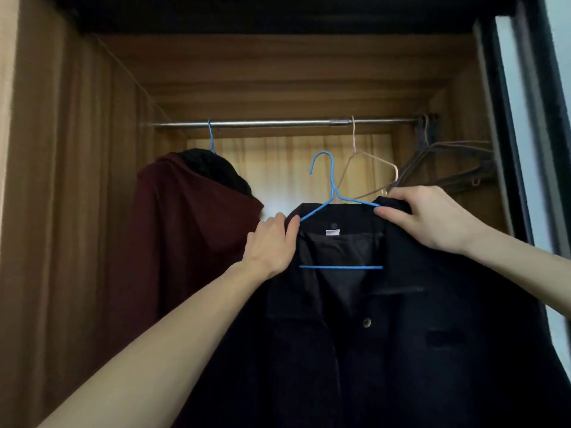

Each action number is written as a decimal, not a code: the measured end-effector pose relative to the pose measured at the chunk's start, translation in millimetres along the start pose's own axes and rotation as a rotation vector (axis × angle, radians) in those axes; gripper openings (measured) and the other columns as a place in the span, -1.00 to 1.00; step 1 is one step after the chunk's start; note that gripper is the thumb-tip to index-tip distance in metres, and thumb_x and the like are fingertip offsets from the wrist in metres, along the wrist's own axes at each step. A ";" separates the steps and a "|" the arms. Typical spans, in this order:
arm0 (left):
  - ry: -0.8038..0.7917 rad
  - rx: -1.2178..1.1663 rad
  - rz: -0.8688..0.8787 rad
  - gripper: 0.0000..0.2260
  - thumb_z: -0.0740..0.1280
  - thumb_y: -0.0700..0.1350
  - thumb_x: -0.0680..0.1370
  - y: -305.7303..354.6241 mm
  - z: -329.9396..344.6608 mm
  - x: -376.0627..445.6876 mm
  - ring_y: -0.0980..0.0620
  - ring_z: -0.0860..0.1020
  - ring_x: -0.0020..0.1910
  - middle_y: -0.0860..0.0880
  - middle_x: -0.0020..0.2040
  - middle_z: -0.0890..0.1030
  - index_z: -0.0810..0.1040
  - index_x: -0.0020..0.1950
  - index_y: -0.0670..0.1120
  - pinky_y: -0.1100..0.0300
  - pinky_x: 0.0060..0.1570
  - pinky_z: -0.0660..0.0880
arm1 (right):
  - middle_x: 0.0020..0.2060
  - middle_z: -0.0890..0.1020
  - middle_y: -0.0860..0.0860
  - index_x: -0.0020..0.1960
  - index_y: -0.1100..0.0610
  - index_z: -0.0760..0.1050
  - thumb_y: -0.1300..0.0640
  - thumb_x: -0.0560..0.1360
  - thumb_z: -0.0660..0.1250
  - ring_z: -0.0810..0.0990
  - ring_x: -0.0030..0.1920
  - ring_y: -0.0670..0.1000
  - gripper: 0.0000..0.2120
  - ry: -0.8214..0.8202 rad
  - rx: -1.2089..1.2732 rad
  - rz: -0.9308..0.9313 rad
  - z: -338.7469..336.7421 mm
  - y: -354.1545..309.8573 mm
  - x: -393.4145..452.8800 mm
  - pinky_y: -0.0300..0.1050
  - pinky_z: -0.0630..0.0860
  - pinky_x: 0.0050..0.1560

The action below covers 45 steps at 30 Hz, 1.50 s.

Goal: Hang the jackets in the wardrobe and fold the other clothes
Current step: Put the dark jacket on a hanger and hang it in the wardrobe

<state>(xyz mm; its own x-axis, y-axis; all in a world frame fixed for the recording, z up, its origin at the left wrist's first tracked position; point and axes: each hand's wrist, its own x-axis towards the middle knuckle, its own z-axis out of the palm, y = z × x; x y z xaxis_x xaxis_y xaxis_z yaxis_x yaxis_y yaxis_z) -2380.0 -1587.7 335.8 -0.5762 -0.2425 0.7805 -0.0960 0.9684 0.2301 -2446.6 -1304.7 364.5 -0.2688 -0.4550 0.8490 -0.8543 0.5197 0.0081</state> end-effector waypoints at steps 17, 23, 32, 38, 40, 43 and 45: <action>-0.044 -0.513 0.087 -0.29 0.09 0.35 0.66 -43.5 21.7 107.9 0.01 -0.04 0.68 0.19 0.70 -0.12 -0.13 0.70 0.15 -0.12 0.62 0.05 | 0.04 0.68 0.26 0.07 0.10 0.66 -0.05 0.60 0.38 0.62 0.12 0.35 -0.77 0.230 -0.219 0.188 27.3 -39.7 141.4 0.03 0.46 -0.02; -0.008 -0.475 0.032 -0.28 0.08 0.35 0.66 -71.5 25.0 143.8 0.03 -0.01 0.68 0.14 0.71 -0.05 -0.08 0.71 0.10 -0.08 0.63 0.05 | 0.10 0.65 0.24 0.14 0.14 0.62 -0.04 0.62 0.35 0.60 0.14 0.35 -0.73 0.220 -0.226 0.199 56.9 -51.3 185.4 0.09 0.53 0.06; -0.027 -0.456 0.008 -0.31 0.09 0.37 0.65 -88.2 37.0 181.7 -0.03 0.18 0.63 0.03 0.67 0.19 0.06 0.70 0.10 -0.07 0.59 0.17 | 0.23 0.59 0.28 0.24 0.20 0.56 0.00 0.62 0.36 0.53 0.30 0.39 -0.68 0.225 -0.198 0.293 79.1 -36.7 234.5 0.16 0.52 0.20; -0.026 -0.448 0.002 -0.30 0.05 0.39 0.64 -75.8 45.5 202.6 -0.06 0.17 0.64 0.02 0.68 0.17 0.02 0.70 0.12 -0.06 0.58 0.18 | 0.21 0.59 0.27 0.22 0.20 0.56 -0.02 0.62 0.37 0.57 0.21 0.39 -0.68 0.246 -0.185 0.307 79.7 -30.5 247.1 0.11 0.51 0.08; -0.026 -0.506 0.001 -0.28 0.06 0.41 0.63 -70.2 47.0 209.0 -0.06 0.19 0.63 0.02 0.68 0.17 0.00 0.70 0.13 -0.09 0.58 0.19 | 0.16 0.60 0.26 0.11 0.18 0.55 -0.02 0.62 0.37 0.58 0.18 0.38 -0.74 0.251 -0.170 0.305 75.6 -30.5 252.0 0.08 0.48 0.03; -0.039 -0.570 0.003 -0.25 0.06 0.45 0.59 -58.2 46.7 216.6 -0.07 0.20 0.63 0.04 0.68 0.16 -0.03 0.70 0.16 -0.14 0.58 0.20 | 0.17 0.60 0.26 0.04 0.14 0.50 0.01 0.62 0.38 0.57 0.20 0.38 -0.81 0.266 -0.165 0.317 67.7 -34.2 260.6 0.08 0.48 0.05; -0.039 -0.591 -0.002 -0.25 0.06 0.45 0.60 -52.7 45.1 223.1 -0.08 0.22 0.62 0.03 0.68 0.18 -0.02 0.70 0.16 -0.13 0.57 0.20 | 0.19 0.61 0.26 0.10 0.18 0.56 0.05 0.61 0.39 0.58 0.21 0.37 -0.80 0.274 -0.177 0.327 66.5 -37.6 268.5 0.09 0.50 0.11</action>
<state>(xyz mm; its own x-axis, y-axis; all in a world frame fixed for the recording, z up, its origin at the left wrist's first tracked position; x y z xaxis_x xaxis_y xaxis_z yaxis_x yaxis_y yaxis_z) -2540.2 -1690.2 471.6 -0.6067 -0.2317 0.7604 0.3644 0.7691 0.5251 -2516.2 -1494.5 557.0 -0.3631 -0.0511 0.9303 -0.6488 0.7305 -0.2131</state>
